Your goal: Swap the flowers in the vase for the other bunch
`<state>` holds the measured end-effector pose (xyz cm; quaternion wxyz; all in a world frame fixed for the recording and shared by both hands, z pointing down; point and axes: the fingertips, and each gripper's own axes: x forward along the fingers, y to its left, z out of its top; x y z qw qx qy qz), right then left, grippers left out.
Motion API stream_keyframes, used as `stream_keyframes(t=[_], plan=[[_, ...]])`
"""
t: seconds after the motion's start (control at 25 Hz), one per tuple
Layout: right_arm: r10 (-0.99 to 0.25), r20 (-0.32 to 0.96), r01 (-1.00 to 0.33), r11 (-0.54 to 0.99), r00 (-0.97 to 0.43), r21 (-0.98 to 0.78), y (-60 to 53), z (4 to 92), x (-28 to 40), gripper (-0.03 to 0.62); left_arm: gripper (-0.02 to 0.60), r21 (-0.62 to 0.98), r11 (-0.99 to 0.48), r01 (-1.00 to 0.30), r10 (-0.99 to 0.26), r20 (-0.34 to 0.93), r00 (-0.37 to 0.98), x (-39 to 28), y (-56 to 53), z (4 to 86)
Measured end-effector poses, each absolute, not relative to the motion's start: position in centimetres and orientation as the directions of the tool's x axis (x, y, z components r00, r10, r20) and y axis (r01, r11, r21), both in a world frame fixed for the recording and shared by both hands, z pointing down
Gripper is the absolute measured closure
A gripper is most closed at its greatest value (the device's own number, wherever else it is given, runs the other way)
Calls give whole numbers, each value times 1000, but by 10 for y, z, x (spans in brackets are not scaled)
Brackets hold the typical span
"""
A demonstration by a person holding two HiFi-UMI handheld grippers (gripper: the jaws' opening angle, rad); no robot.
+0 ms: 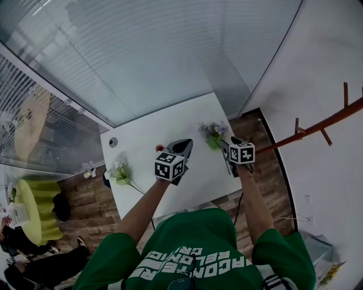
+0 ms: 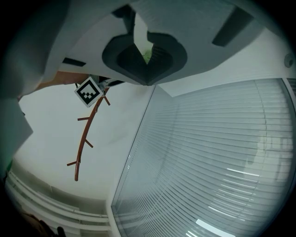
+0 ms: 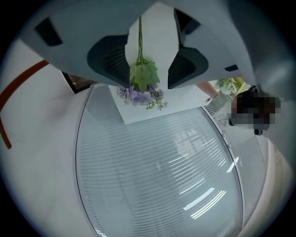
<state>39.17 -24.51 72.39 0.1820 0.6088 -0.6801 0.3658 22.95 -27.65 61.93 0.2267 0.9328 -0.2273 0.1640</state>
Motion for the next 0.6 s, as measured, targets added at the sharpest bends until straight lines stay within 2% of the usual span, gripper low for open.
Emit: stream_keyframes(t=[0.6], plan=[[-564,806,-966,-53,-179,-252,-286,793,395,333,574,366,-772,-520,-356,430,830,228,-283,628]])
